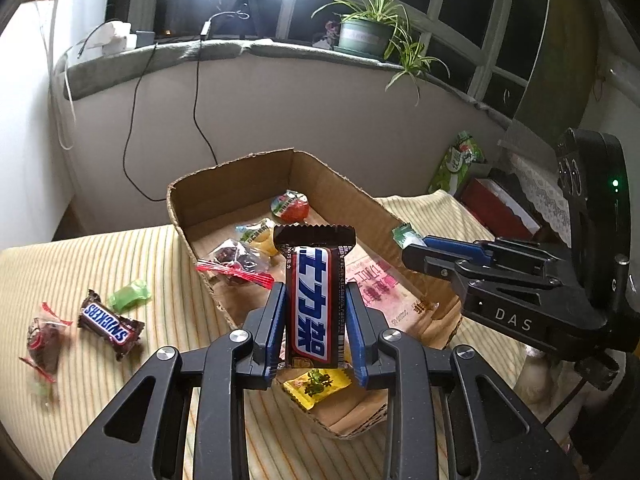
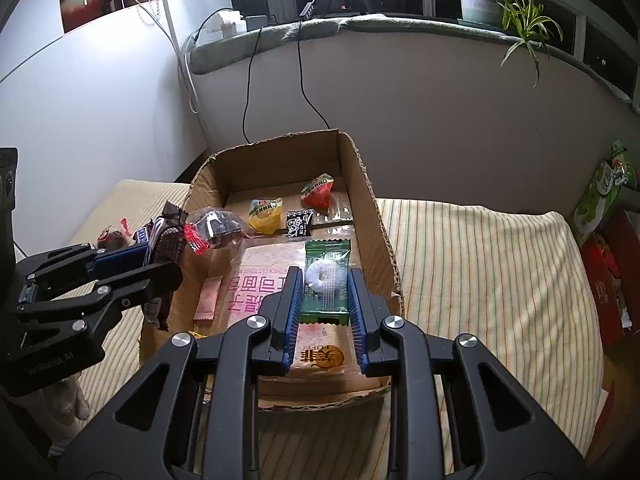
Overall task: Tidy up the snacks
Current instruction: 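Carry both items over the box and open both tools to drop them, then withdraw both open tools from the box back toward the snack pile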
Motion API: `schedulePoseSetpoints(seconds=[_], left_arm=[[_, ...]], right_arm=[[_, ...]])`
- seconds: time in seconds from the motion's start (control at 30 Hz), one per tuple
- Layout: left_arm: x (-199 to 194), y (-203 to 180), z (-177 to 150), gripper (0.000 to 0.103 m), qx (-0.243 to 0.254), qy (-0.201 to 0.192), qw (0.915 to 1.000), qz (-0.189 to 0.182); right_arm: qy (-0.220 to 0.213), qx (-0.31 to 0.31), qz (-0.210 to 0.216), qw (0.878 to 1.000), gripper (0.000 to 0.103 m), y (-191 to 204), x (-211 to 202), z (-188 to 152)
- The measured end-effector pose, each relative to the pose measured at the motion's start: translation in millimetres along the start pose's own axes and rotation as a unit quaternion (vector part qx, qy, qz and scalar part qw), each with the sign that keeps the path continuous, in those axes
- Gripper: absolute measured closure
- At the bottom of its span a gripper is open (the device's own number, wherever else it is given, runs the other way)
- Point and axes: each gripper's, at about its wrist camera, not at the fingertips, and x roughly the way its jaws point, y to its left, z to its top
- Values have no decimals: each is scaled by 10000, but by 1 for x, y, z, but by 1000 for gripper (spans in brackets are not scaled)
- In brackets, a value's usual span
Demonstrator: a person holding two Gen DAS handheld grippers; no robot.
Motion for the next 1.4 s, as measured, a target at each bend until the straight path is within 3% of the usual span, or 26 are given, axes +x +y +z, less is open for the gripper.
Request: schedulePoseSetpoints(seconds=[0.1,0.2,0.3,0.37,0.47,0.93,1.4], left_arm=[[0,-2,0,76,12,-8,10000,-13],[0,-2,0,66,-6,2,10000,9],[-2,0,0,60,-40,-16,10000,27],[-3,1,0,58,-40,-30,10000,52],[-4,3,0,58,-58,-34,10000,69],[-24,15,-5,40,-148,-200,9995,189],[-61,59,-21,39,-530,-390,9966,493]], right_arm=[[-4,35,4,10000,79,-1,0,0],[4,52,-32,10000,76,-1,1,0],[-24,51,-91,9999,55,0,0,0],[-81,23,-143,9999,34,1,-2,0],[-145,36,-192,9997,26,2,-6,1],[-196,9,-200,9996,14,15,-16,4],[-355,-161,217,9990,13,54,-33,6]])
